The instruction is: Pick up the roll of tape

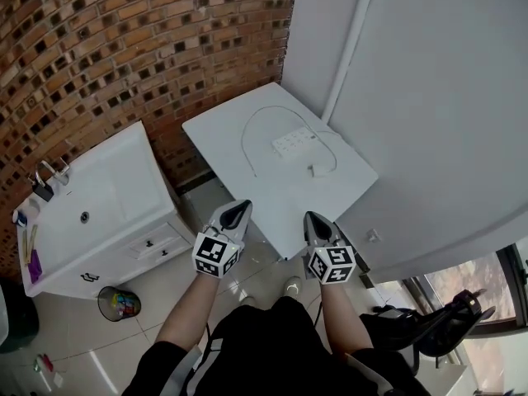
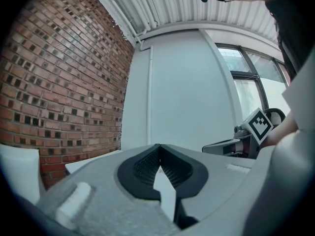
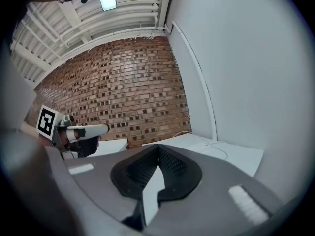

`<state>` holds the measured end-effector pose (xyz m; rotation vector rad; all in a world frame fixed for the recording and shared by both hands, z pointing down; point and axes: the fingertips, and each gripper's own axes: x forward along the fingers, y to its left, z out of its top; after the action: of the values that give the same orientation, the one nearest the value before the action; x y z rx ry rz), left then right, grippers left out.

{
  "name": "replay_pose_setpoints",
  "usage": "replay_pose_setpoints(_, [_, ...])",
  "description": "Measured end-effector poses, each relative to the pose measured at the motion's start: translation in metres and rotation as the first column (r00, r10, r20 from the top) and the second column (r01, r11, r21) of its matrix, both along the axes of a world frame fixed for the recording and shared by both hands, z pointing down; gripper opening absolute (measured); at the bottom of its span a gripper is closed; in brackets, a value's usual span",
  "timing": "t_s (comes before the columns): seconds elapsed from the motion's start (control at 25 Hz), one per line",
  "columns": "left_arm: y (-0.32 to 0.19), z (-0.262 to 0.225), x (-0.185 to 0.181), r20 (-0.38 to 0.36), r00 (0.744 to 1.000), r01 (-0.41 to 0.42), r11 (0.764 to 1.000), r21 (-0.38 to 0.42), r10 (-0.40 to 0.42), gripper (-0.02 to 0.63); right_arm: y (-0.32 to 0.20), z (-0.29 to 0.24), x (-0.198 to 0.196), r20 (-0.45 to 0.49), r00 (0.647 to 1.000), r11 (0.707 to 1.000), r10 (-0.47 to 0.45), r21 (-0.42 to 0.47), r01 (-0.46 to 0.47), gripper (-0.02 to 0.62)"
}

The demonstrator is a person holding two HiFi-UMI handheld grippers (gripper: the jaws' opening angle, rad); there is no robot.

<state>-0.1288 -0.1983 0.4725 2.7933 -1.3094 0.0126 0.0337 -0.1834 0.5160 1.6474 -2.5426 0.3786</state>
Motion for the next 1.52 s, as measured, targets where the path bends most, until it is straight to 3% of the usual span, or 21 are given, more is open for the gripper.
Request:
replay_pose_setpoints(0.16, [0.011, -0.017, 0.002, -0.029, 1.000, -0.007, 0.999, 0.038, 0.008, 0.002, 0.008, -0.016, 0.006, 0.010, 1.000, 0.999, 0.001, 0.039, -0.002, 0.005])
replay_pose_setpoints(0.48, [0.011, -0.031, 0.018, -0.088, 0.995, 0.047, 0.998, 0.035, -0.044, 0.002, 0.016, -0.040, 0.030, 0.008, 1.000, 0.995, -0.010, 0.095, 0.009, 0.005])
replay_pose_setpoints(0.76, [0.017, -0.030, 0.043, -0.074, 0.996, 0.053, 0.997, 0.049, -0.049, 0.002, 0.018, -0.041, 0.058, -0.022, 0.999, 0.992, -0.030, 0.124, 0.033, 0.005])
replay_pose_setpoints(1.16, [0.052, -0.016, 0.003, -0.074, 0.987, 0.147, 0.988, 0.049, -0.143, 0.002, 0.041, -0.041, 0.094, -0.024, 0.999, 0.986, -0.031, 0.163, 0.035, 0.005])
replay_pose_setpoints(1.52, [0.052, 0.000, 0.002, -0.107, 0.978, 0.185, 0.982, 0.026, -0.181, 0.002, 0.034, -0.023, 0.090, -0.017, 0.999, 0.991, -0.038, 0.131, 0.040, 0.003])
